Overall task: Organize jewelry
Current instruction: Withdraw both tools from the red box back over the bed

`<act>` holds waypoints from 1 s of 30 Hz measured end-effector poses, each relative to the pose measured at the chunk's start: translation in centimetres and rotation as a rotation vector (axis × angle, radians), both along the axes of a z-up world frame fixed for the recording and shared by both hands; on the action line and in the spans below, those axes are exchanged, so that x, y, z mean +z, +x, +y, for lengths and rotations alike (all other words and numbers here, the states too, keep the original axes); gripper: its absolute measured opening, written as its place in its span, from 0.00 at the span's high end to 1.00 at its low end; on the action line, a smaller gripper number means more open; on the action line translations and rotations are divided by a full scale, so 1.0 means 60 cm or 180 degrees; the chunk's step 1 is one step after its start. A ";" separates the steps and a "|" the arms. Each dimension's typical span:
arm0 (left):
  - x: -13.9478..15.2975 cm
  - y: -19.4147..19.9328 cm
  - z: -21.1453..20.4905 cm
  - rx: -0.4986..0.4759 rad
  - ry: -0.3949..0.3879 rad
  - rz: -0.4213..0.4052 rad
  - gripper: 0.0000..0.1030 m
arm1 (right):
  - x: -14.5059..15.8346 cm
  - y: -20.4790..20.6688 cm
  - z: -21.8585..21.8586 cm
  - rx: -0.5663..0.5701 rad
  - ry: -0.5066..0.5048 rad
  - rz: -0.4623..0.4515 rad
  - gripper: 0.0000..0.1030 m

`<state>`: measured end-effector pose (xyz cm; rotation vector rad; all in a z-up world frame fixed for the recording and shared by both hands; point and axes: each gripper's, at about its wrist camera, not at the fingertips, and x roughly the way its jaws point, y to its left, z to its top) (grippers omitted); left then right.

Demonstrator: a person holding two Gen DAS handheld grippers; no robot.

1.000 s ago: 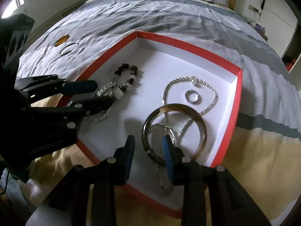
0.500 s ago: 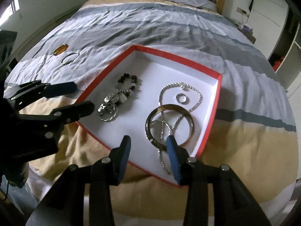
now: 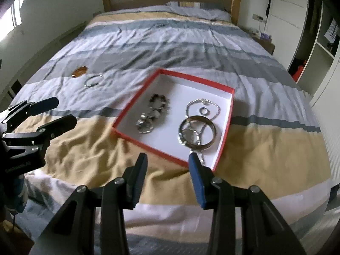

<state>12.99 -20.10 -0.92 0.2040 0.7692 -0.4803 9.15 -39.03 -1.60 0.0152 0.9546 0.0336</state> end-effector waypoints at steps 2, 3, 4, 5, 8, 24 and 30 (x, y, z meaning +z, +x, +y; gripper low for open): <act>0.014 -0.020 0.020 0.0049 -0.0002 -0.0055 0.27 | 0.017 -0.020 0.020 0.0029 0.0000 -0.0066 0.63; 0.021 -0.030 0.031 0.0073 -0.0001 -0.0080 0.26 | 0.024 -0.029 0.029 0.0042 0.0002 -0.0094 0.63; 0.025 -0.036 0.037 0.0087 0.0002 -0.0097 0.26 | 0.030 -0.036 0.036 0.0054 0.0004 -0.0119 0.63; 0.031 -0.045 0.046 0.0110 0.0007 -0.0123 0.25 | 0.037 -0.046 0.045 0.0067 0.0005 -0.0152 0.63; 0.050 -0.073 0.073 0.0172 0.0003 -0.0207 0.23 | 0.059 -0.073 0.073 0.0112 0.0009 -0.0248 0.63; 0.119 -0.202 0.203 0.0473 -0.0178 -0.0582 0.16 | 0.132 -0.182 0.193 0.0360 -0.0034 -0.0614 0.61; 0.129 -0.226 0.263 0.0716 -0.0237 -0.0682 0.14 | 0.147 -0.196 0.223 0.0457 -0.0040 -0.0690 0.58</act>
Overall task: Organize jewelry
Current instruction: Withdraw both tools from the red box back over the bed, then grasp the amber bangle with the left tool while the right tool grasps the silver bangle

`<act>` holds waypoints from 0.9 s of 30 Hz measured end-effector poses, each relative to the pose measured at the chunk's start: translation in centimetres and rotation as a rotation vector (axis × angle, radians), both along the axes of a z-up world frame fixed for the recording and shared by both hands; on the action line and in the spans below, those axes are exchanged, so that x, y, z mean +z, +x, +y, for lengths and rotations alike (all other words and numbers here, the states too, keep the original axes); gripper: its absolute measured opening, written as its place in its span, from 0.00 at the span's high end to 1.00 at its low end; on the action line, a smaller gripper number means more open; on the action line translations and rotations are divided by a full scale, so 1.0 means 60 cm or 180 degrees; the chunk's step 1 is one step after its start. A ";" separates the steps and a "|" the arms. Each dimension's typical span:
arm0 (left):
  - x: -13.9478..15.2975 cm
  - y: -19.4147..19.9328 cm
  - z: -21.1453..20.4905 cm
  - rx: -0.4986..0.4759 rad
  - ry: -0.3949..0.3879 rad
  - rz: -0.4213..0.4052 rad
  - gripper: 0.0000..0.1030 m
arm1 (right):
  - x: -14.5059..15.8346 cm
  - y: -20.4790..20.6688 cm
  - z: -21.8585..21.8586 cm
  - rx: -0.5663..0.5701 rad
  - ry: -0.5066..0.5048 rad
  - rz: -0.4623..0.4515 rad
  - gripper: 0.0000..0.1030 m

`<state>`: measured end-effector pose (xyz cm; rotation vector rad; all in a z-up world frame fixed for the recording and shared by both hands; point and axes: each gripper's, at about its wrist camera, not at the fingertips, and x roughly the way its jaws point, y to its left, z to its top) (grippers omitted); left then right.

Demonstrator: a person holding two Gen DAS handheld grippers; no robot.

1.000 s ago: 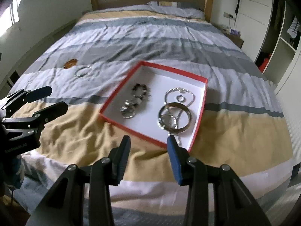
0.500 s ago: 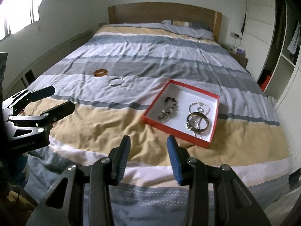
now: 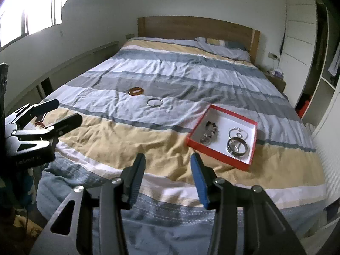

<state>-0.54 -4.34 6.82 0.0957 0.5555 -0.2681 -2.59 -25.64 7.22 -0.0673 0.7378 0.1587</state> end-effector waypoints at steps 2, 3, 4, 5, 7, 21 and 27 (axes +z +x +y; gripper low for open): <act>0.001 -0.003 0.023 0.0080 -0.0046 -0.0029 0.13 | 0.004 -0.001 0.009 0.0038 0.0000 -0.0025 0.57; 0.001 -0.005 0.039 0.0148 -0.0071 -0.0047 0.13 | 0.004 0.000 0.013 0.0054 0.0003 -0.0034 0.57; 0.001 -0.007 0.055 0.0216 -0.0095 -0.0057 0.13 | 0.005 0.001 0.017 0.0069 0.0007 -0.0038 0.57; 0.000 -0.007 0.067 0.0250 -0.0115 -0.0056 0.13 | 0.004 0.004 0.020 0.0087 0.0014 -0.0036 0.57; -0.006 -0.003 0.099 0.0381 -0.0171 -0.0009 0.13 | 0.001 0.009 0.024 0.0113 0.0021 -0.0031 0.56; -0.047 0.097 0.184 0.0821 -0.0186 0.0358 0.13 | -0.043 0.121 0.011 0.0080 0.0207 0.0097 0.56; -0.087 0.196 0.190 0.0928 -0.0139 0.0559 0.13 | -0.083 0.226 0.012 0.0073 0.0295 0.0209 0.56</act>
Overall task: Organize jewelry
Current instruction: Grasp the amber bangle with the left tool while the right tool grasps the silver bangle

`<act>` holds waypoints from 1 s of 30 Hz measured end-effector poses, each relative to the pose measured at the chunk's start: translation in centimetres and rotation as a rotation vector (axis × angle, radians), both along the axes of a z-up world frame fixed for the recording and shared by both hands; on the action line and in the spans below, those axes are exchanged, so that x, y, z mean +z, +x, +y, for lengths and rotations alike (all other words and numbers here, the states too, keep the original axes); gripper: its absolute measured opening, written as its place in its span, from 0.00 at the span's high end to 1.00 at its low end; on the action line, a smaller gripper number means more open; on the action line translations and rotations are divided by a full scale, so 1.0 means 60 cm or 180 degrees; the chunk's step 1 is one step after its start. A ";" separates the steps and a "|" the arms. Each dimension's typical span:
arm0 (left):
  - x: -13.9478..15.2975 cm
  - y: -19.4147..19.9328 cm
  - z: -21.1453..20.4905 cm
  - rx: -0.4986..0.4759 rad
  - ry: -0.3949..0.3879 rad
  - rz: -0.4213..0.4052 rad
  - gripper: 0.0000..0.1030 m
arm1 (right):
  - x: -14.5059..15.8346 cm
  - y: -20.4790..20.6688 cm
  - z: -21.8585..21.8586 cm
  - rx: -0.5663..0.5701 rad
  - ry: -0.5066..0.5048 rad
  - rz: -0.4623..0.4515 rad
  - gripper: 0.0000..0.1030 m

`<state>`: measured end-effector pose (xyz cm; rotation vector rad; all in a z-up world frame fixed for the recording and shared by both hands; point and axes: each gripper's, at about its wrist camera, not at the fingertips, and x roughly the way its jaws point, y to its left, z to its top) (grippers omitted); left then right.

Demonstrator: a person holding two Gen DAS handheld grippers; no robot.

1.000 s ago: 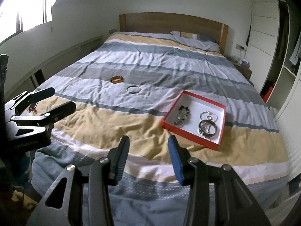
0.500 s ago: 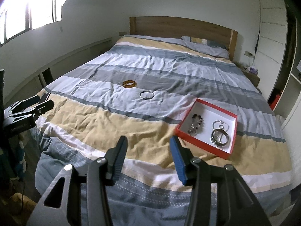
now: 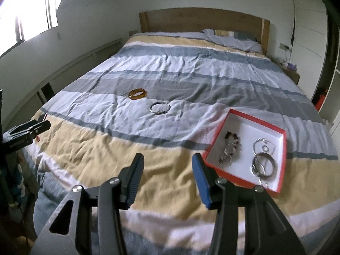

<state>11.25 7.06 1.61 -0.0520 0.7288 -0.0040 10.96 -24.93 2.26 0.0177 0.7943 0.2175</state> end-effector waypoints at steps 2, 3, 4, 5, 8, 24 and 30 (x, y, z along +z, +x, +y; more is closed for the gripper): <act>-0.012 0.030 -0.002 0.0026 0.0037 0.0038 0.13 | -0.016 0.047 0.004 0.0011 0.0027 0.0021 0.56; -0.022 0.053 -0.002 0.0039 0.0046 0.0060 0.13 | -0.022 0.064 0.007 0.0011 0.0033 0.0028 0.56; -0.030 0.075 -0.003 0.0046 0.0040 0.0079 0.13 | -0.031 0.086 0.011 0.0011 0.0048 0.0038 0.56; -0.037 0.093 -0.003 0.0052 0.0030 0.0090 0.13 | -0.040 0.110 0.014 0.0013 0.0074 0.0046 0.57; -0.064 0.165 -0.009 0.0022 -0.0006 0.0114 0.13 | -0.073 0.184 0.024 0.0017 0.0153 0.0096 0.57; -0.182 0.490 -0.031 -0.0024 0.0035 0.0343 0.23 | -0.255 0.440 0.072 0.0077 0.0397 0.0574 0.69; -0.210 0.551 -0.036 -0.0008 -0.0002 0.0605 0.37 | -0.260 0.462 0.069 -0.0001 0.0482 0.0748 0.73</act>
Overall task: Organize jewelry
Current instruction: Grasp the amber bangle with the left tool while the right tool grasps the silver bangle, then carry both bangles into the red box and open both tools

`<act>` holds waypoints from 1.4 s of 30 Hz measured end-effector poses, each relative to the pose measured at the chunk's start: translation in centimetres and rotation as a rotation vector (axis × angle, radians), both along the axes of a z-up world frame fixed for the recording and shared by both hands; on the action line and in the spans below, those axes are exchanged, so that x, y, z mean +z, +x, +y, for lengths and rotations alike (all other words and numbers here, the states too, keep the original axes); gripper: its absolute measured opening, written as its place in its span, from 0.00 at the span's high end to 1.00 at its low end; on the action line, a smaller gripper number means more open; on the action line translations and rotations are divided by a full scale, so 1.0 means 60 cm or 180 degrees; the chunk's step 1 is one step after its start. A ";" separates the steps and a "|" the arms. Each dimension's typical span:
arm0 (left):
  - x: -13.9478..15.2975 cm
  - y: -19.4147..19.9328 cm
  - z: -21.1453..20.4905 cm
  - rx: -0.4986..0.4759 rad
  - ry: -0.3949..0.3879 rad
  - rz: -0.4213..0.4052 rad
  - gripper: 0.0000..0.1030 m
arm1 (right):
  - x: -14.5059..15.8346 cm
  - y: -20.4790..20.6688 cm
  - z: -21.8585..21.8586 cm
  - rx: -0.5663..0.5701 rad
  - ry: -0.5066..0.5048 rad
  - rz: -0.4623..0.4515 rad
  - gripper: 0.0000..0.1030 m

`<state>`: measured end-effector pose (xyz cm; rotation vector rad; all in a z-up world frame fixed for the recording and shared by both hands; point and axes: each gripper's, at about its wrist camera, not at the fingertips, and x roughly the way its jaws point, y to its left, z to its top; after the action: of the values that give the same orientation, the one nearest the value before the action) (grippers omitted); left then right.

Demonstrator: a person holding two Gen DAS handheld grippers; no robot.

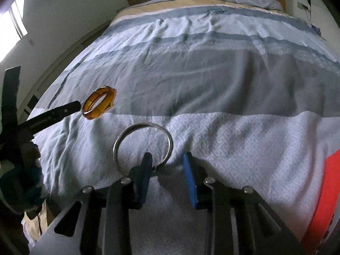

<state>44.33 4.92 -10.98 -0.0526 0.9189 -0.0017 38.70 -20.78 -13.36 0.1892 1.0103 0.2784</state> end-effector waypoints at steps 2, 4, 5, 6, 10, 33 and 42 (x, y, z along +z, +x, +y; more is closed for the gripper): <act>-0.006 0.011 0.000 0.0006 -0.0011 0.0057 0.38 | -0.002 0.008 0.002 0.0009 -0.0005 0.0047 0.75; -0.014 0.023 -0.002 0.0011 0.0020 0.0123 0.39 | -0.007 0.018 0.007 0.0012 -0.0022 0.0110 0.75; -0.018 0.029 -0.002 0.0012 0.0001 0.0162 0.41 | -0.011 0.022 0.009 0.0014 -0.0030 0.0138 0.75; -0.023 0.036 -0.001 0.0013 -0.0010 0.0205 0.41 | -0.014 0.027 0.012 0.0017 -0.0045 0.0156 0.76; -0.037 0.053 -0.002 -0.0009 0.0001 0.0290 0.42 | -0.026 0.041 0.017 0.0035 -0.0080 0.0199 0.75; -0.002 0.036 -0.050 -0.0255 0.0282 0.0218 0.90 | 0.030 0.041 0.036 -0.0019 -0.0376 0.0090 0.96; 0.078 -0.035 -0.089 -0.0410 0.0470 0.0060 0.90 | 0.117 -0.019 -0.004 -0.0095 -0.0297 -0.0080 0.97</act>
<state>42.25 -0.43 -6.28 0.1441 0.9376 -0.0530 37.58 -21.03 -6.36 0.1157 0.9925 0.2056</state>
